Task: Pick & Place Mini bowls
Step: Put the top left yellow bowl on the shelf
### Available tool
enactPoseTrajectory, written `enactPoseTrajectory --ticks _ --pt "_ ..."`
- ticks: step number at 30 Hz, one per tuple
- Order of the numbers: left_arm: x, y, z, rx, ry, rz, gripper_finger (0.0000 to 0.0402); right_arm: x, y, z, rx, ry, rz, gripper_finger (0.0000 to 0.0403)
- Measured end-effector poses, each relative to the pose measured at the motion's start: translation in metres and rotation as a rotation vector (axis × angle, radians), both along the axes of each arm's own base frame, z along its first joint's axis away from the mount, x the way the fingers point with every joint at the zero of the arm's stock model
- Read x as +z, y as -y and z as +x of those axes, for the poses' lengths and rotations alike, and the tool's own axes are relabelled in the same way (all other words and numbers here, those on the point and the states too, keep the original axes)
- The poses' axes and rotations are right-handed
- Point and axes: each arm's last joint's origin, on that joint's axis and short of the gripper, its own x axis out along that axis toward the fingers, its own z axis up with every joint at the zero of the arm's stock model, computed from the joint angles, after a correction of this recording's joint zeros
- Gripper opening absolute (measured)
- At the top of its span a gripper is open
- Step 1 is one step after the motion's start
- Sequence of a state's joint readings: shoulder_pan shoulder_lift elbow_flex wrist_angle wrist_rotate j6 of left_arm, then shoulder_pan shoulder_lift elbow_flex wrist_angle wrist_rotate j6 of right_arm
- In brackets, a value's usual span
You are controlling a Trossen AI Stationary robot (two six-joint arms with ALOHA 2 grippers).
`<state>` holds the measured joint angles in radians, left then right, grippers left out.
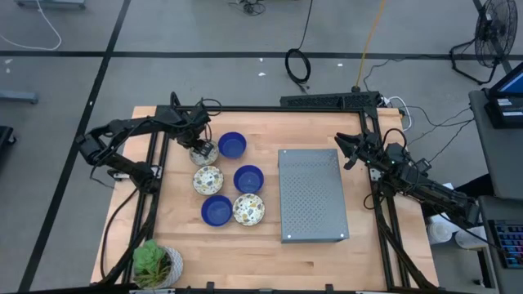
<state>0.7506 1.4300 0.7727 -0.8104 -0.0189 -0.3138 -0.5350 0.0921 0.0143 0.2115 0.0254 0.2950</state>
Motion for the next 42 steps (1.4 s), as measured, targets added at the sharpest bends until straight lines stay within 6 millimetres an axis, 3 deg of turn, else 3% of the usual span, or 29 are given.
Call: enactPoseTrajectory --ticks 42 --pt "0.0009 -0.0035 0.004 0.009 0.05 0.026 0.0177 -0.0001 0.0 0.0 0.0 0.0 0.0 0.0089"
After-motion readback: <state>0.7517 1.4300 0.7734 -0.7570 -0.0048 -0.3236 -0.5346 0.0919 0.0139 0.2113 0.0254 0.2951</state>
